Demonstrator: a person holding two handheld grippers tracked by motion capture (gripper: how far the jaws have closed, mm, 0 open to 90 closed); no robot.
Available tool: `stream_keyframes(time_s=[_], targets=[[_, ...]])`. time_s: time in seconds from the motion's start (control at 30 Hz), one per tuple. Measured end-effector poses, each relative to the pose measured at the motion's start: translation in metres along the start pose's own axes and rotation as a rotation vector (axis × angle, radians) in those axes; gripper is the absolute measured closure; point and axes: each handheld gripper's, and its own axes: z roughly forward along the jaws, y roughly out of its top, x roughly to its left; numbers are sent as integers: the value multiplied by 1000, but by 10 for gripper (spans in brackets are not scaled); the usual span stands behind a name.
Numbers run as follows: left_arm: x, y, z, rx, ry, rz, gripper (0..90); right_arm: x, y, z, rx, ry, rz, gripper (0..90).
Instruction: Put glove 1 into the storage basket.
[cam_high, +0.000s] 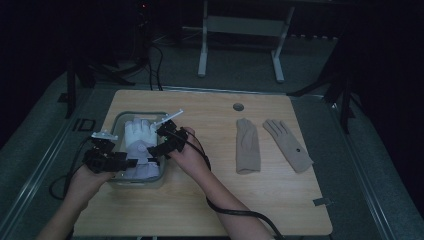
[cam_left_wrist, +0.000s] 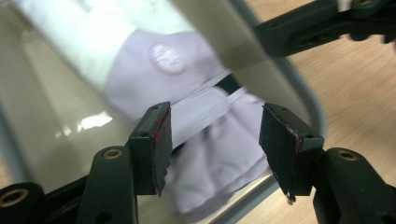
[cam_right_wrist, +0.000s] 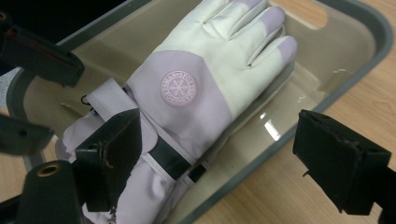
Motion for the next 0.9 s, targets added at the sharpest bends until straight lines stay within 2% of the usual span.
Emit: stream_keyframes(time_s=[0.1,0.33,0.47,0.57,0.63,0.73,0.9], targets=[[-9,3,3,-19,-4,18,443,-2,-2,-6,-5,-8,-2,155],[-31,11,10,-97,-60,53,432,-14,-10,-26,-29,-33,0,155],[-43,15,18,-114,-79,82,372,-26,-18,-40,-38,-51,7,153],[-53,17,23,-129,-118,103,252,-35,-26,-49,-37,-71,6,150],[-60,18,23,-179,-116,117,219,-41,-32,-55,-35,-86,6,150],[-71,21,26,-228,-128,136,179,-50,-40,-65,-36,-110,9,148],[-89,22,34,-285,-145,170,157,-63,-53,-82,-54,-125,24,148]])
